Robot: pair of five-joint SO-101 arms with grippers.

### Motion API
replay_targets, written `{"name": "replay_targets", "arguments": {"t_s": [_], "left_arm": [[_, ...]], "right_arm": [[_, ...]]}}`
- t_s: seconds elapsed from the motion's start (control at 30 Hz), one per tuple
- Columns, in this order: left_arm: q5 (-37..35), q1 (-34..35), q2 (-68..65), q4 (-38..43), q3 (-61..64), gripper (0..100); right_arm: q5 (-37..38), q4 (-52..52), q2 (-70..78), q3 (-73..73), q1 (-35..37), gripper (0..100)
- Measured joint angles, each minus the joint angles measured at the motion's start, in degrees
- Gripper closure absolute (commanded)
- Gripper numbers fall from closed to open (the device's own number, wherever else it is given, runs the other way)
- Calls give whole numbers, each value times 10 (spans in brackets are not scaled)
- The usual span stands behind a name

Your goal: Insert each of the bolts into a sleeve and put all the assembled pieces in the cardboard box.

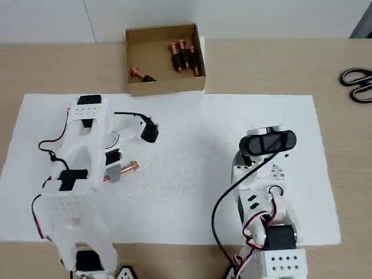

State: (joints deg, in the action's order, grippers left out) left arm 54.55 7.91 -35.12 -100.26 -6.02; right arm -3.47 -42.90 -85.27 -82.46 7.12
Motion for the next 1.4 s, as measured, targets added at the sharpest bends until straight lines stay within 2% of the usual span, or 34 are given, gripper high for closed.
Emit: {"name": "replay_targets", "arguments": {"t_s": [0.17, 0.6, 1.23, 1.4], "left_arm": [[-68, 0, -1, 0, -4, 865], [-163, -7, -17, -2, -40, 865], [-244, -77, 1, -8, -58, 863], [-276, -160, 84, 4, -100, 863]], "right_arm": [[0, 0, 0, 0, 0, 995], [0, 0, 0, 0, 0, 995], [0, 0, 0, 0, 0, 995], [0, 0, 0, 0, 1, 995]]}}
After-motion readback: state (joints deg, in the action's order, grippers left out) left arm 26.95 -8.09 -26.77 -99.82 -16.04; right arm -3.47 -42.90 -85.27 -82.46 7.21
